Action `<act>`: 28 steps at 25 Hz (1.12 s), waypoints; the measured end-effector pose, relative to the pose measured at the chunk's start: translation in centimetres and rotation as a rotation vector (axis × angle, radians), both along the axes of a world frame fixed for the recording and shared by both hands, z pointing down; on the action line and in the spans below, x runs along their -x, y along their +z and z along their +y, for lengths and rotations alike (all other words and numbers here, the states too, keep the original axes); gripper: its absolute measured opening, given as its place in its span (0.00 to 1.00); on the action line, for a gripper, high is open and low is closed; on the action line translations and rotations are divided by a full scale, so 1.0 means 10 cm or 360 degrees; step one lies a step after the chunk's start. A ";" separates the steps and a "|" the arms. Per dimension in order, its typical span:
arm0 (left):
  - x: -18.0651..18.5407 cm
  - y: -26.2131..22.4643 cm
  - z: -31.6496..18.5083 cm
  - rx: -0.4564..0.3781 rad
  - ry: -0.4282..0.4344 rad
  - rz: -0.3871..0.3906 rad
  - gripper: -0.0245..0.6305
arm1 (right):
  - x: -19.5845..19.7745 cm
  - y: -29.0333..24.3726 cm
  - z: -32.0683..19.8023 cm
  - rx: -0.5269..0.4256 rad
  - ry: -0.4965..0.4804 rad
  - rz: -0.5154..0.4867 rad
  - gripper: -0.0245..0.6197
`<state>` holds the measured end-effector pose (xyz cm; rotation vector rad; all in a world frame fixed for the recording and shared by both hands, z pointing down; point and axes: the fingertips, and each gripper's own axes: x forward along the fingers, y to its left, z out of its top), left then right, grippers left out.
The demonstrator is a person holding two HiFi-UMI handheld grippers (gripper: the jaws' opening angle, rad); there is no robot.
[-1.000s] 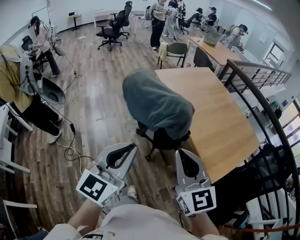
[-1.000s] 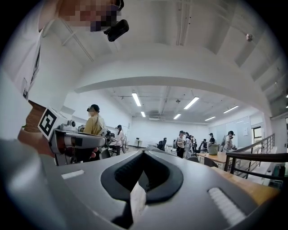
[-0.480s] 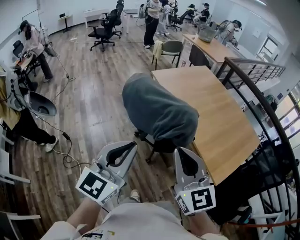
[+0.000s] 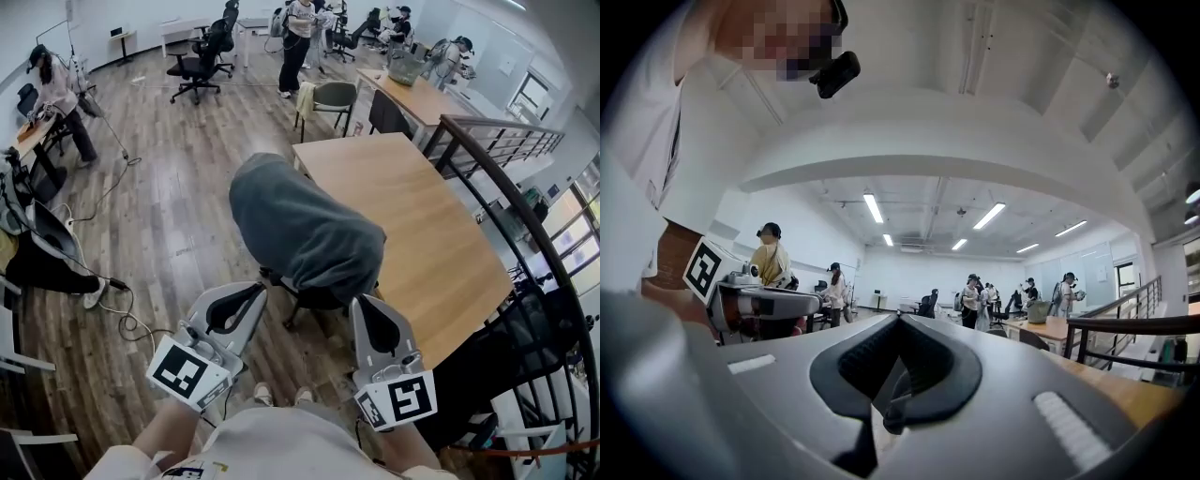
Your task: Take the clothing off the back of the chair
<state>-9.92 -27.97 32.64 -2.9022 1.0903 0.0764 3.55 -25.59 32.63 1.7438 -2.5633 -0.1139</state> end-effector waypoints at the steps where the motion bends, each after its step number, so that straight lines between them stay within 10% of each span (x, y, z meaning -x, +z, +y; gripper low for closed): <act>1: -0.04 -0.01 -0.02 -0.0004 -0.0006 0.0000 0.04 | -0.04 0.02 -0.02 0.0010 -0.0007 -0.0010 0.04; 28: -0.10 -0.24 -0.77 -0.0183 -0.0255 -0.0113 0.14 | -0.62 -0.04 -0.55 0.0022 -0.0043 0.0030 0.23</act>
